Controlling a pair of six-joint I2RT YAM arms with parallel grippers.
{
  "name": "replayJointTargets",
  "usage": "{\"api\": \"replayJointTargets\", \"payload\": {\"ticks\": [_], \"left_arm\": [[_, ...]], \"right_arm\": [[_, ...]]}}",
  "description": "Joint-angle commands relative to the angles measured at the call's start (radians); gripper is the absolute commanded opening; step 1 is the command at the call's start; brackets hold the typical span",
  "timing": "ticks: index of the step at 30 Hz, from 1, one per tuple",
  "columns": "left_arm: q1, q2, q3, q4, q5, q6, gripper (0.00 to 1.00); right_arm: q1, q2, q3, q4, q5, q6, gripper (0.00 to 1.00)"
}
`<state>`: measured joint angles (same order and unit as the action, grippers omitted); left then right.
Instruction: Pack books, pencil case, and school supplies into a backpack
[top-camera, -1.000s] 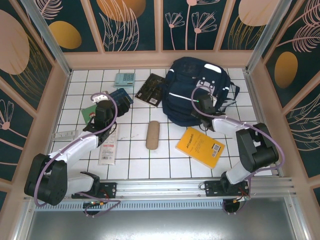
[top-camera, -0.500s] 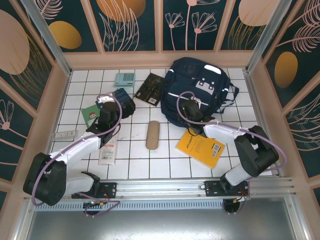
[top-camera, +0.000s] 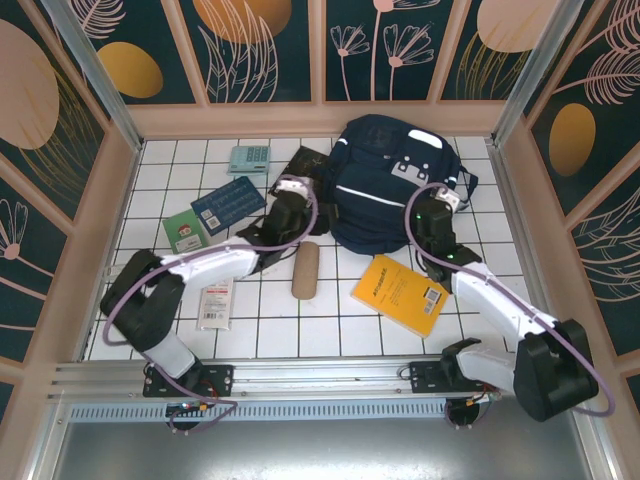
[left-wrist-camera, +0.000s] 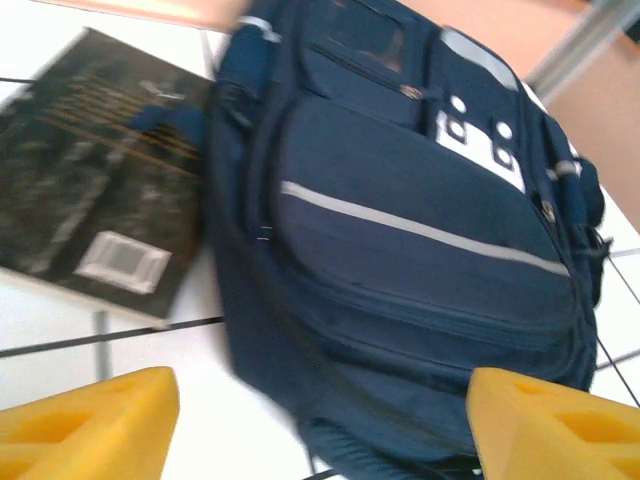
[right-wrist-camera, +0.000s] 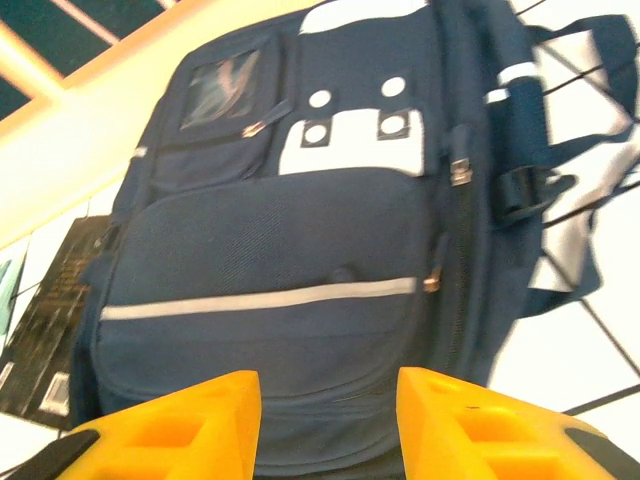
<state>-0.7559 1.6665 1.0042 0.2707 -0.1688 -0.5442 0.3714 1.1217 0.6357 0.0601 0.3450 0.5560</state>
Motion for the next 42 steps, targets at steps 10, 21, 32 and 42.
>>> {"api": "replayJointTargets", "payload": {"ticks": [10, 21, 32, 42], "left_arm": [[-0.163, 0.366, 0.41, -0.228, 0.027, 0.228, 0.6], [-0.219, 0.521, 0.57, -0.288, 0.047, 0.427, 0.66], [-0.239, 0.621, 0.63, -0.353, -0.103, 0.549, 0.59], [-0.24, 0.486, 0.502, -0.249, -0.213, 0.508, 0.0]], "right_arm": [[-0.235, -0.223, -0.132, -0.055, -0.047, 0.002, 0.43], [-0.334, -0.242, -0.196, -0.019, -0.168, 0.013, 0.45], [-0.386, -0.216, -0.192, 0.006, -0.284, 0.003, 0.52], [-0.392, -0.194, -0.153, -0.01, -0.314, 0.009, 0.64]]}}
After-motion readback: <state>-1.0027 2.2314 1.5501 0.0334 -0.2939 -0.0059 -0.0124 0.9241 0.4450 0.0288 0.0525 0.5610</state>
